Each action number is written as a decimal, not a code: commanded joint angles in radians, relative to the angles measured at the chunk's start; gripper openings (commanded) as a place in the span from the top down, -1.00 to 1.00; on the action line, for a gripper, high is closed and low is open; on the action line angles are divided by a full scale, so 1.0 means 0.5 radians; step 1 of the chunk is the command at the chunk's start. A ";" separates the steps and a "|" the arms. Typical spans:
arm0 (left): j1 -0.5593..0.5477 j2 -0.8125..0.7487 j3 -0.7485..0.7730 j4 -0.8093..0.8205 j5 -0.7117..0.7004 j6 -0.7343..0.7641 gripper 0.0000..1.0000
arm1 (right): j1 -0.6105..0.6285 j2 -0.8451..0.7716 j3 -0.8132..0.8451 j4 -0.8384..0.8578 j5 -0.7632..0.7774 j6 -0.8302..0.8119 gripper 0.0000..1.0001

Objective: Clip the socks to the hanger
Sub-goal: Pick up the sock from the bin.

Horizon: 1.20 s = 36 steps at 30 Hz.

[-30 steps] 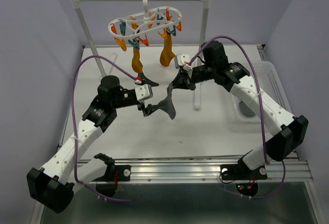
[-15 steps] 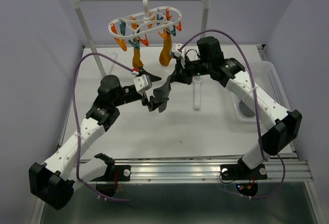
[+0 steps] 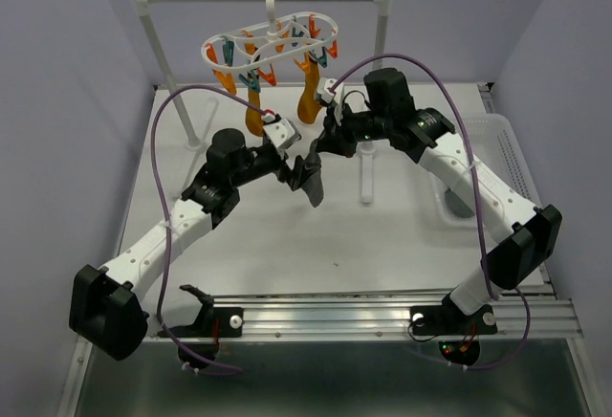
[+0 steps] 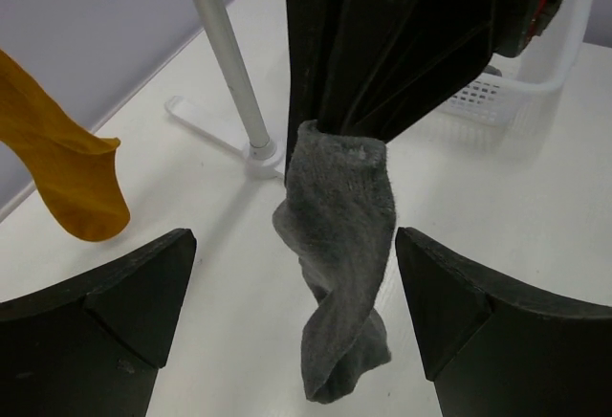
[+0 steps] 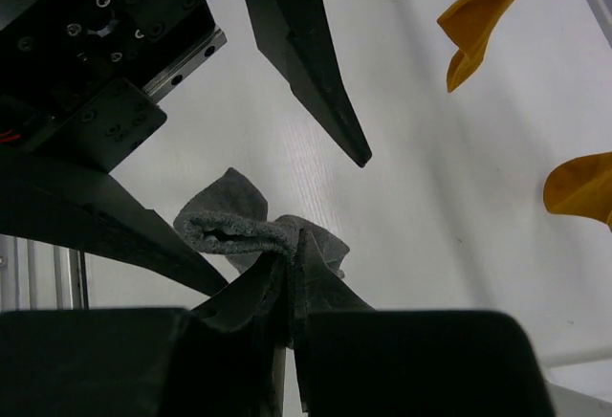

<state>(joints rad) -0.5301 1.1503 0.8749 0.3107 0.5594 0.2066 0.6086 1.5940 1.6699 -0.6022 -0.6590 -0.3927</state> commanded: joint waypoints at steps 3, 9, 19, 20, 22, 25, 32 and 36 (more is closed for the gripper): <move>-0.008 0.013 0.183 0.100 -0.024 0.022 -0.65 | 0.013 -0.117 0.044 -0.029 0.020 -0.021 0.99; -0.008 0.013 0.192 0.103 -0.054 0.023 0.22 | 0.013 -0.126 0.017 -0.044 0.051 -0.064 0.99; -0.011 -0.144 0.082 0.093 -0.165 0.032 1.00 | 0.013 -0.108 0.047 -0.011 0.121 -0.009 0.39; -0.008 -0.183 0.054 0.099 -0.219 0.001 1.00 | 0.013 -0.105 0.053 0.002 0.125 0.009 0.32; -0.008 -0.230 0.030 0.118 -0.290 -0.048 1.00 | 0.013 -0.111 0.041 0.050 0.118 0.034 -0.26; -0.011 -0.325 -0.022 0.121 -0.511 -0.173 1.00 | 0.013 -0.151 -0.026 0.280 0.137 0.141 -0.63; -0.011 -0.570 -0.206 -0.048 -1.029 -0.401 1.00 | 0.013 -0.276 -0.269 0.787 0.513 0.405 -1.00; -0.011 -0.644 -0.231 -0.106 -1.459 -0.805 1.00 | 0.013 -0.276 -0.315 0.986 0.685 0.598 -1.00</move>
<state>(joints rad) -0.5304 0.8677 0.7639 0.2607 0.0658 -0.0135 0.6102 1.4933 1.5291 -0.2977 -0.4343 -0.2001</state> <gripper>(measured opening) 0.044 0.995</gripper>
